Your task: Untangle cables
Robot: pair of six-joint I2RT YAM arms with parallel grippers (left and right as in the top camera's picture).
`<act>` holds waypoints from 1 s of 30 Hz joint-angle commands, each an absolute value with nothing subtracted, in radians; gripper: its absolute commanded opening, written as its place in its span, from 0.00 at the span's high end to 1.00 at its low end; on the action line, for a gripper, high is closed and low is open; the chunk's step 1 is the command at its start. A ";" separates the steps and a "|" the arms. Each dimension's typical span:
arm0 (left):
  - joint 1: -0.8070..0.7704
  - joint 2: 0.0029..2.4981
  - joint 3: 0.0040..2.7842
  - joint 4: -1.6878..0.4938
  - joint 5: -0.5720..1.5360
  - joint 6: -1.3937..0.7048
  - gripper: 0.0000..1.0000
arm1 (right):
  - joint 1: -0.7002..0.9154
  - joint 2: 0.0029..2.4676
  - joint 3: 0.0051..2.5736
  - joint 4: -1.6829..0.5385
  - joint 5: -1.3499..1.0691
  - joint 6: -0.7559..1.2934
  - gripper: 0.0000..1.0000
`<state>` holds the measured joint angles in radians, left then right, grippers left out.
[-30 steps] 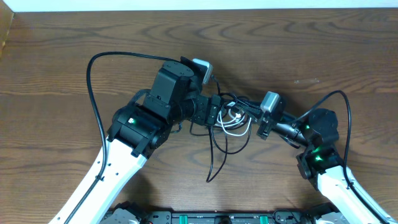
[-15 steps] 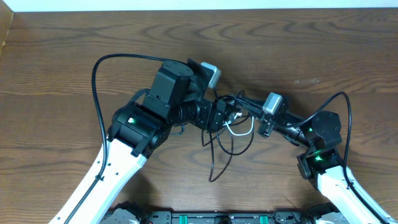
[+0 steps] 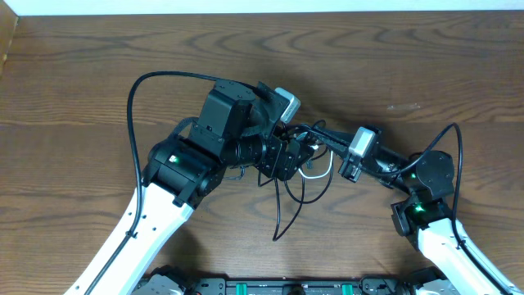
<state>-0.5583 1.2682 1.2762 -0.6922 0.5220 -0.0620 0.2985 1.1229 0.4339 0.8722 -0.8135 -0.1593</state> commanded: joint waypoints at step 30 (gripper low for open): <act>-0.558 1.274 1.280 -0.673 0.152 -0.038 0.92 | 0.278 1.111 0.457 0.636 -0.641 -0.154 0.01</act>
